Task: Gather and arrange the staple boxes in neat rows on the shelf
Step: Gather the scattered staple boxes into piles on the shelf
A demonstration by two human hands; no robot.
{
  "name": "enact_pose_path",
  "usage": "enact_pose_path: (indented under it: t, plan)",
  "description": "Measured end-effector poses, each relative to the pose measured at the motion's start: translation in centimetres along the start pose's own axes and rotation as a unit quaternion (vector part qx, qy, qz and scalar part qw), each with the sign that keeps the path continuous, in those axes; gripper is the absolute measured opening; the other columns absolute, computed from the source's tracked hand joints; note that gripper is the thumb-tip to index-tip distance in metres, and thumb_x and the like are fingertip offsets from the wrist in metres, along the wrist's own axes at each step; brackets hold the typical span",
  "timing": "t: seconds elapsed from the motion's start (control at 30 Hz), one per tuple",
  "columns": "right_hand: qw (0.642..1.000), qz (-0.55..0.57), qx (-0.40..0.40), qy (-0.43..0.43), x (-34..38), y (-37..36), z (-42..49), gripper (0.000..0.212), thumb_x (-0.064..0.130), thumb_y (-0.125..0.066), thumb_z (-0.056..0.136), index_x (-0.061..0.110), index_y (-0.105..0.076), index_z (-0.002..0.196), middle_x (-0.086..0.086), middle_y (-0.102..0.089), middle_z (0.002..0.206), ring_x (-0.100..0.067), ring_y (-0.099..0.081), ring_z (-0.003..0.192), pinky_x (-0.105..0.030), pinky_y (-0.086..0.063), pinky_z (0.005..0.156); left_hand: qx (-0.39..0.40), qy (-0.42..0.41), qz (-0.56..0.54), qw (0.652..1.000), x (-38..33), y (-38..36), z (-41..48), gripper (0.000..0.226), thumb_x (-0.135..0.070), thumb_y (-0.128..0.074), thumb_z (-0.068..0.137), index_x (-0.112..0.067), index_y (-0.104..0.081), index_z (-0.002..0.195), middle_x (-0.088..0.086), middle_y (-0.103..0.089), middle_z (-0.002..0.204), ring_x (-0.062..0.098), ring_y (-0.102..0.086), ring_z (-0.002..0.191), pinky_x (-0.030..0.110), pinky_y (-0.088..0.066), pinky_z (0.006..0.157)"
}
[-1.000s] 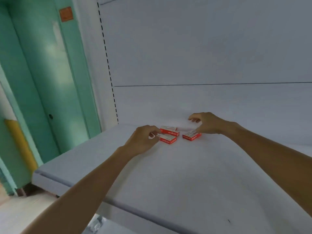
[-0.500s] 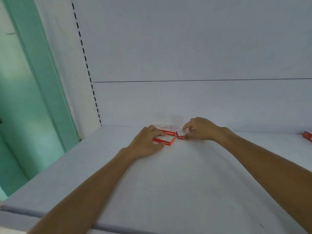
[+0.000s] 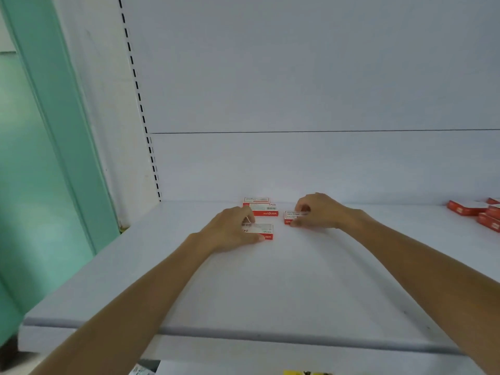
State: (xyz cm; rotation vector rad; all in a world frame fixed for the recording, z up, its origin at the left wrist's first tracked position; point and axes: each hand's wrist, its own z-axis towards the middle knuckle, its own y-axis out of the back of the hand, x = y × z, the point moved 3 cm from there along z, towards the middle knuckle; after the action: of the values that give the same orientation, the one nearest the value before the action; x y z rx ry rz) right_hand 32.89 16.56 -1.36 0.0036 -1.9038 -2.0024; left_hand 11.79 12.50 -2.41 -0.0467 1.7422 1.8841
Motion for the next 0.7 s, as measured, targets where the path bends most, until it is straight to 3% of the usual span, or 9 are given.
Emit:
enact_pose_path:
  t: [0.1,0.23,0.4,0.5,0.7]
  plan:
    - [1.0,-0.002,0.002,-0.005,0.4,0.4,-1.6,0.041,0.043,-0.068,0.078,0.01,-0.058,0.101,0.0,-0.054,0.095,-0.017,-0.05,0.087,-0.027,-0.038,0.07,-0.011,0.002,0.007,1.0,0.0,-0.1,-0.6,0.05,-0.049,-0.064,0.078,-0.02,-0.055,0.118,0.0,-0.053,0.114,0.013,-0.048,0.099,0.022,-0.036,0.082]
    - [1.0,0.003,-0.012,-0.019,-0.4,1.0,-3.8,0.042,0.04,-0.071,0.076,0.009,-0.06,0.104,-0.003,-0.058,0.101,-0.021,-0.055,0.095,-0.03,-0.044,0.079,-0.033,-0.015,-0.012,0.999,-1.0,-0.2,-1.3,0.045,-0.051,-0.068,0.074,-0.024,-0.062,0.109,-0.008,-0.049,0.101,0.009,-0.047,0.095,0.022,-0.037,0.082]
    - [0.996,0.038,-0.07,-0.042,-3.1,2.0,-7.7,0.045,0.035,-0.072,0.077,0.017,-0.059,0.116,-0.003,-0.057,0.103,-0.017,-0.053,0.094,-0.025,-0.042,0.082,-0.027,-0.067,-0.038,0.997,-4.3,-0.9,-1.0,0.038,-0.051,-0.071,0.07,-0.026,-0.065,0.099,-0.009,-0.057,0.099,0.01,-0.054,0.095,0.023,-0.041,0.079]
    - [0.991,-0.008,-0.126,-0.043,-5.0,3.3,-10.4,0.043,0.037,-0.07,0.079,0.019,-0.06,0.116,-0.005,-0.059,0.108,-0.02,-0.054,0.101,-0.032,-0.045,0.088,-0.019,-0.113,-0.054,0.992,-7.3,-1.8,-0.2,0.037,-0.051,-0.071,0.07,-0.025,-0.066,0.097,-0.007,-0.06,0.098,0.01,-0.055,0.092,0.022,-0.04,0.076]
    - [0.972,-0.069,-0.169,-0.146,-11.8,6.6,-18.3,0.042,0.042,-0.066,0.08,0.02,-0.06,0.115,-0.003,-0.06,0.11,-0.02,-0.054,0.1,-0.033,-0.044,0.082,0.038,-0.188,-0.054,0.98,-16.0,-5.9,1.9,0.04,-0.053,-0.07,0.071,-0.026,-0.065,0.1,-0.008,-0.057,0.096,0.011,-0.054,0.093,0.022,-0.04,0.078]
